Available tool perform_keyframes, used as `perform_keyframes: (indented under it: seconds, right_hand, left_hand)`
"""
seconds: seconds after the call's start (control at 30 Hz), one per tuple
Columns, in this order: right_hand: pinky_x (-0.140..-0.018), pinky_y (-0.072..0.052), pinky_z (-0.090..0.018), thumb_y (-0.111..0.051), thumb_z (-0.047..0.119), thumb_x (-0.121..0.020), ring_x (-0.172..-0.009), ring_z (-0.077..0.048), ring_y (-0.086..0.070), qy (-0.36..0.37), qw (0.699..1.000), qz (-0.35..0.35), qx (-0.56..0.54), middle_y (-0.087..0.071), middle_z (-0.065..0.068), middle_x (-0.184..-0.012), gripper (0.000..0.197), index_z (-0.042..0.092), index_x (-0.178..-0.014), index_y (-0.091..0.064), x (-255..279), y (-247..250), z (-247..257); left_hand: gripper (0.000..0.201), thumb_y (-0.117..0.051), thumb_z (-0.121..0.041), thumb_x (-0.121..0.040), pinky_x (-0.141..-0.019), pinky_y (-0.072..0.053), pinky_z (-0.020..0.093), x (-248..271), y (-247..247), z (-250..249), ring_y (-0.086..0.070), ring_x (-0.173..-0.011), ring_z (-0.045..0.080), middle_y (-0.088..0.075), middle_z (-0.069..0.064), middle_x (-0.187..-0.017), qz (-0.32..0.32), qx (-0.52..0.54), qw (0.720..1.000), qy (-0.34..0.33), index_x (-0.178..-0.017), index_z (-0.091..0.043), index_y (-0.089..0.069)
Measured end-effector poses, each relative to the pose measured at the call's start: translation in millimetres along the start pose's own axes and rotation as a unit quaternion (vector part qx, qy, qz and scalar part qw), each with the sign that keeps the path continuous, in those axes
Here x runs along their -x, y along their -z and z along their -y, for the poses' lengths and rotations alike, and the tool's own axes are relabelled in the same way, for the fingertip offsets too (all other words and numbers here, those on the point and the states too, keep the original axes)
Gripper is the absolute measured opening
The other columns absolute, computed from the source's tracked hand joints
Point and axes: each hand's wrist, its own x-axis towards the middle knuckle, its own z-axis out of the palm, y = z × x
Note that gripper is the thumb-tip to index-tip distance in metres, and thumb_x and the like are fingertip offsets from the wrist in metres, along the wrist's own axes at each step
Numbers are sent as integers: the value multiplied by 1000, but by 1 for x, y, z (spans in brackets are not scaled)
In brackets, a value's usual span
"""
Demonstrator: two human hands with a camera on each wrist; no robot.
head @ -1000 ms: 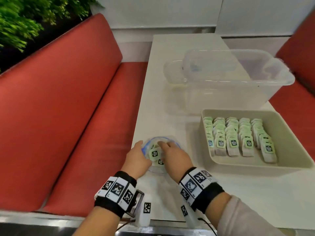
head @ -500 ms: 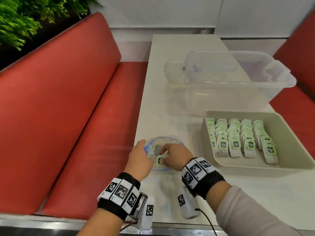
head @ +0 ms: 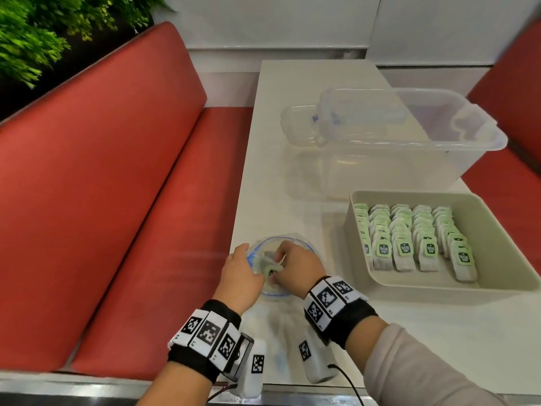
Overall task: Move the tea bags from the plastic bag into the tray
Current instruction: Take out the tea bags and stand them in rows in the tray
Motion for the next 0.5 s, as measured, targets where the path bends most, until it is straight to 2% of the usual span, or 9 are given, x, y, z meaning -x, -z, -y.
perform_keyframes:
  seconds: [0.03,0.1,0.13,0.17,0.23,0.3,0.37,0.43,0.5]
  right_hand:
    - [-60,-38,-20,-68,19,-77,-82,-17,-57,-8,999,-14,-39,-56,9,-78,26,25,-95,-51,-1,0,1]
    - [-80,-43,-22,-66,22,-82,-101,-17,-59,-28,998,-19,-59,-62,3,-105,43,23,-122,-49,-5,-1,4]
    - [-89,-44,-25,-64,23,-85,-109,-18,-58,-38,998,-12,-40,-61,0,-116,46,21,-128,-47,-7,-3,5]
    - [-94,-45,-29,-61,24,-87,-111,-20,-58,-41,999,-9,-9,-61,-1,-120,44,19,-129,-49,-10,-6,5]
    - [-93,-48,-35,-55,24,-87,-105,-22,-60,-41,997,-13,67,-63,-4,-117,32,17,-118,-56,-13,-11,8]
    - [-93,-47,-38,-51,25,-87,-108,-24,-56,-44,993,-22,110,-58,-6,-120,32,16,-117,-55,-13,-14,9]
    - [-95,-43,-40,-50,24,-87,-114,-26,-50,-53,991,-35,117,-51,-8,-124,34,15,-119,-52,-13,-17,9]
    - [-95,-37,-38,-52,23,-84,-109,-27,-51,-51,992,-53,106,-56,-7,-117,31,17,-115,-50,-11,-19,8]
    - [-94,-32,-37,-55,22,-80,-104,-26,-55,-55,993,-40,91,-61,-4,-107,32,19,-111,-47,-10,-21,7]
  left_hand:
    - [58,-55,-3,-75,-97,-43,41,0,-1,0,-50,-112,31,-52,16,-122,4,-1,1000,2,-132,-6,-42]
    - [59,-54,-2,-75,-95,-44,41,3,-3,-2,-51,-111,32,-53,16,-122,18,6,1000,5,-133,-8,-40]
    - [60,-54,-3,-76,-95,-45,41,4,-4,-3,-52,-111,31,-53,15,-122,24,13,1000,4,-134,-9,-39]
    - [61,-54,-3,-76,-94,-46,41,5,-5,-4,-52,-111,31,-53,15,-122,26,19,999,4,-135,-10,-38]
    - [63,-54,-5,-77,-95,-47,43,7,-7,-6,-52,-113,30,-52,13,-127,20,29,999,5,-137,-11,-36]
    - [64,-56,-7,-80,-99,-45,42,8,-7,-7,-49,-119,27,-47,9,-134,6,34,999,8,-140,-12,-33]
    - [62,-58,-13,-81,-99,-45,41,6,-6,-6,-50,-118,27,-48,8,-133,-6,32,999,11,-139,-12,-35]
    - [57,-56,-16,-81,-92,-49,47,5,-5,-6,-55,-110,31,-52,10,-128,-14,43,999,9,-136,-13,-39]
    - [53,-52,-13,-84,-89,-51,49,4,-4,-6,-55,-108,32,-50,10,-127,-13,46,999,13,-135,-13,-39]
